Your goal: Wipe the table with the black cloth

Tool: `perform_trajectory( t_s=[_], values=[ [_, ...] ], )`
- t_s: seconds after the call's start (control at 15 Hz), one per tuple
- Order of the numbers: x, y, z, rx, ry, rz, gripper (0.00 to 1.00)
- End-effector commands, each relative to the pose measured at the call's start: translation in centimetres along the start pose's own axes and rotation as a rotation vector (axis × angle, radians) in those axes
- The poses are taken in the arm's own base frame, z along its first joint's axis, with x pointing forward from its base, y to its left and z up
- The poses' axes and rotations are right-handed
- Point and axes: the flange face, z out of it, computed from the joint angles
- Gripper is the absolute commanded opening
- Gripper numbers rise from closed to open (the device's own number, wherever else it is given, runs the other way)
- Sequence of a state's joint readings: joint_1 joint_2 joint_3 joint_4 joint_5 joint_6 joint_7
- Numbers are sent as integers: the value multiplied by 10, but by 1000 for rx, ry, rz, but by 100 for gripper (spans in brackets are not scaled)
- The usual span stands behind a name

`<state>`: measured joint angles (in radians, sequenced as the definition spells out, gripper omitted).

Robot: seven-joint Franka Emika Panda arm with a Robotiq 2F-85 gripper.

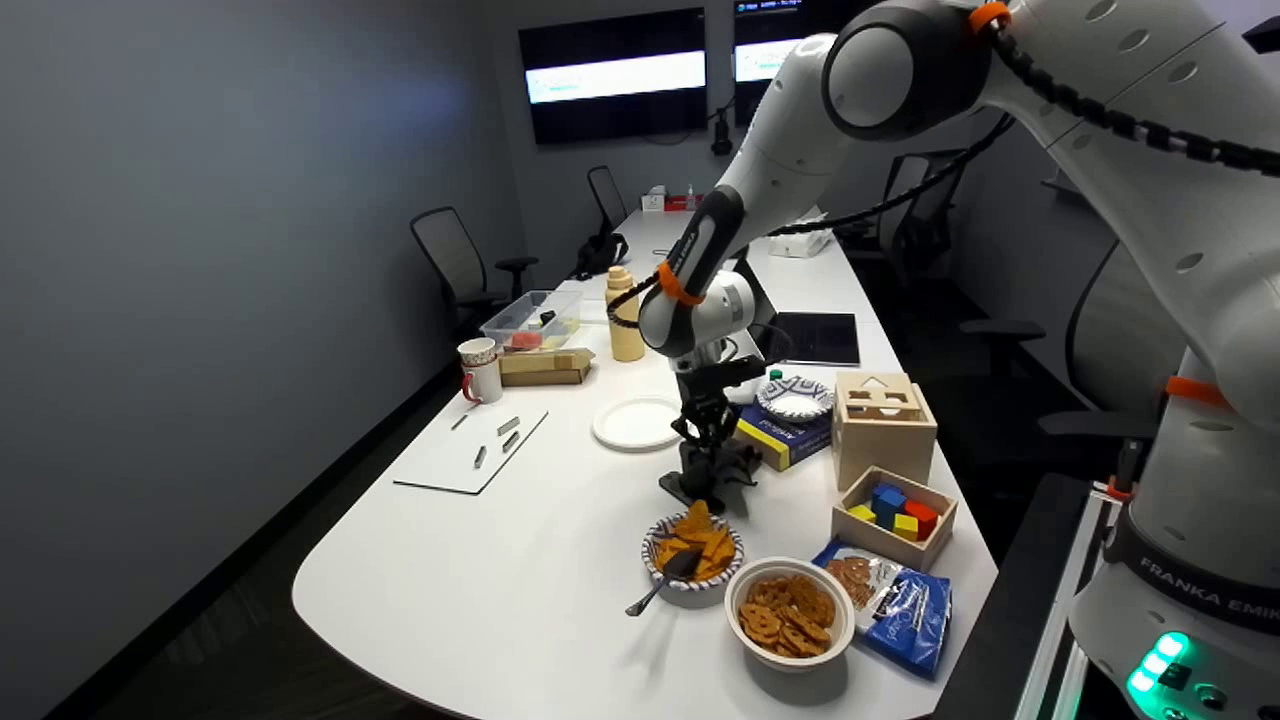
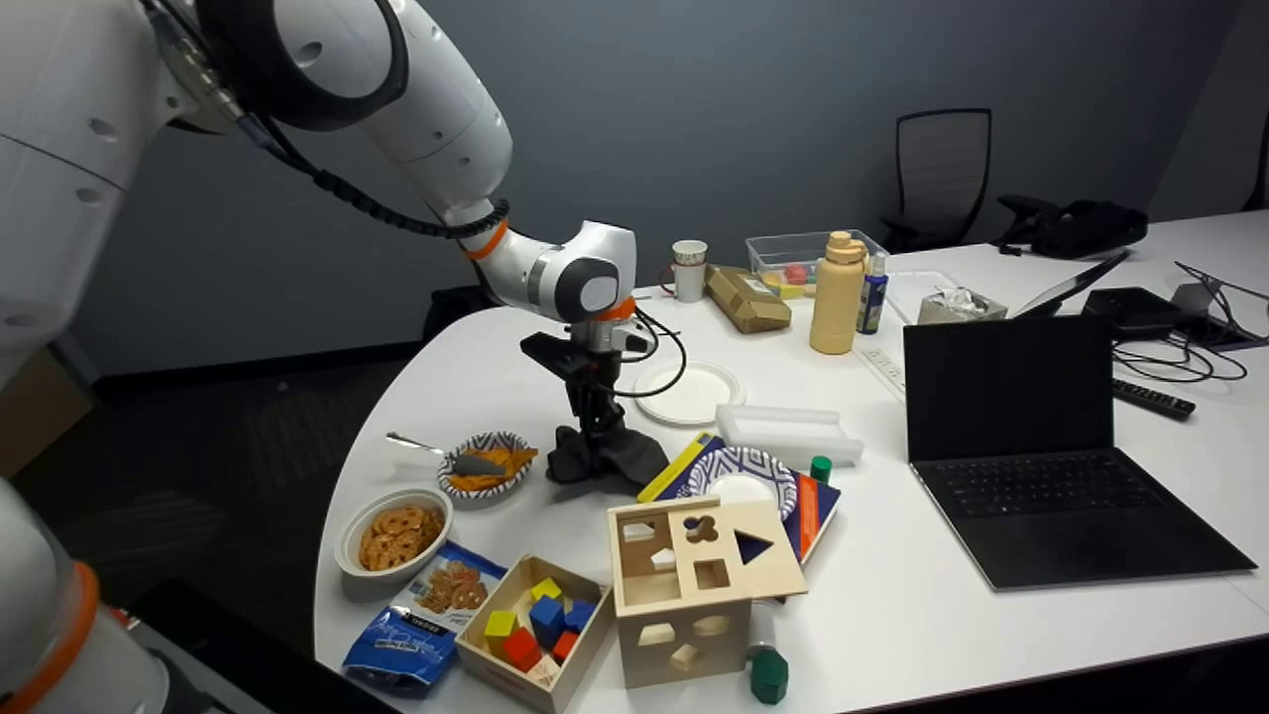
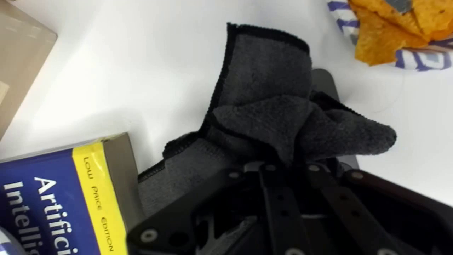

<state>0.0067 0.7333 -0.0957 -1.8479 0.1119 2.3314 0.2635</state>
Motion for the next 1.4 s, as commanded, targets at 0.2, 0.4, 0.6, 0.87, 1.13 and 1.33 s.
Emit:
perform_trajectory(
  t_s=[0.2, 0.4, 0.6, 0.87, 1.13, 1.33],
  values=[
    [11, 34, 18, -57, 4, 62, 2],
    [6, 29, 28, -54, -24, 45, 2],
    [1, 9, 32, -43, -37, 8, 2],
    [1, -16, 25, -36, -12, -24, 2],
    [11, -14, 12, -38, 26, -12, 2],
    [18, 3, 7, -62, 45, 6, 2]
  ],
)
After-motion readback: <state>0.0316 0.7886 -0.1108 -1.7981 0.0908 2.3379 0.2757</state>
